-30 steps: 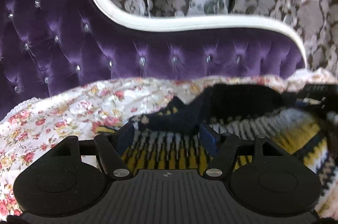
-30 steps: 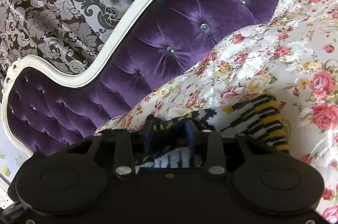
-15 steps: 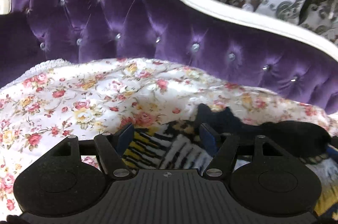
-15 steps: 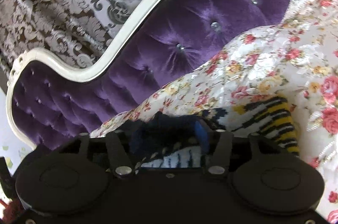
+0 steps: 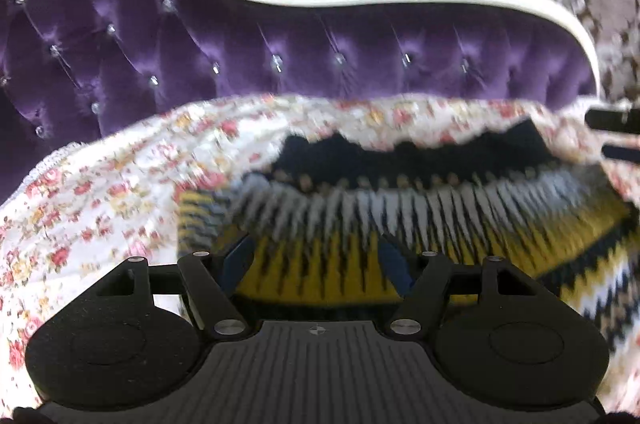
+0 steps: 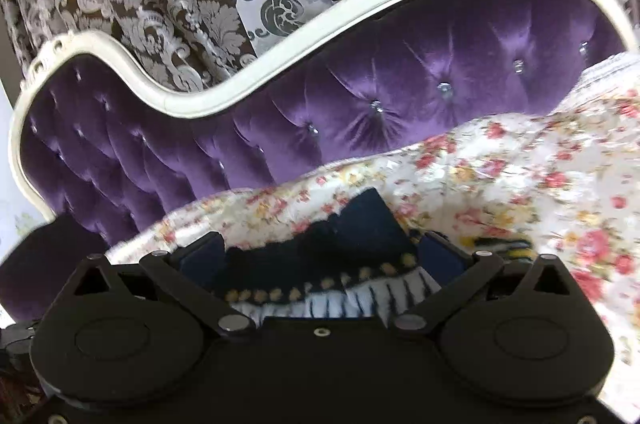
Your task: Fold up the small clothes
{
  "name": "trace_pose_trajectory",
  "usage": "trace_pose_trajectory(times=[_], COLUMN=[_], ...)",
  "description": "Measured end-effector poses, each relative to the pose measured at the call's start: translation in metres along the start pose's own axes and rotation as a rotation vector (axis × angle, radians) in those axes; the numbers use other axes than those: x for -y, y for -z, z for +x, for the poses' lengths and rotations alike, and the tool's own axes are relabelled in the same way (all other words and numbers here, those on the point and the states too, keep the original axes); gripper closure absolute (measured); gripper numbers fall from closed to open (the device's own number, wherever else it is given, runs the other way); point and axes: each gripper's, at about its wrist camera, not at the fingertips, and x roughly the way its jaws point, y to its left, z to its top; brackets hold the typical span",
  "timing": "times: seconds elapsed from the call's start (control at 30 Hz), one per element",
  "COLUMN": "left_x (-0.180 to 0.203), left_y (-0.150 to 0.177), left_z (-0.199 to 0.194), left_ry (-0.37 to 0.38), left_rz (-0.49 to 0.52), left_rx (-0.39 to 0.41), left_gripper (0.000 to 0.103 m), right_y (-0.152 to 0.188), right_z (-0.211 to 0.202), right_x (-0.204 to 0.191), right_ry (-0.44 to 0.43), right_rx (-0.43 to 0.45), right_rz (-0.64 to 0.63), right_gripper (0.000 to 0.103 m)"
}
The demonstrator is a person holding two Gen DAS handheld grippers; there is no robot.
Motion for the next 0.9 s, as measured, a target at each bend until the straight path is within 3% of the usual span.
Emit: trace_pose_trajectory(times=[0.13,0.47,0.6,0.67,0.9], left_x=[0.006,0.006,0.007,0.006,0.007], left_y=[0.015,0.033,0.035,0.036,0.037], left_z=[0.004,-0.013,-0.013,-0.014,-0.013], left_ry=[0.012,-0.019,-0.024,-0.023,-0.038], left_rz=[0.045,0.029,0.027,0.026,0.009], left_rx=[-0.087,-0.081,-0.077,-0.076,-0.069], left_gripper=[0.035,0.034,0.033,0.033,0.031], right_y=[0.012,0.044,0.067,0.071,0.068], right_z=[-0.008,-0.024,-0.008,-0.013,-0.022], right_x=[-0.011,-0.040,-0.038,-0.030,-0.027], right_ry=[0.071,0.160,0.277,0.262,0.272], right_rx=[-0.049,-0.137,-0.248,-0.216,-0.246], right_rz=[-0.078,-0.301,-0.450,-0.441,-0.410], right_gripper=[0.000,0.000,0.001,0.001,0.001])
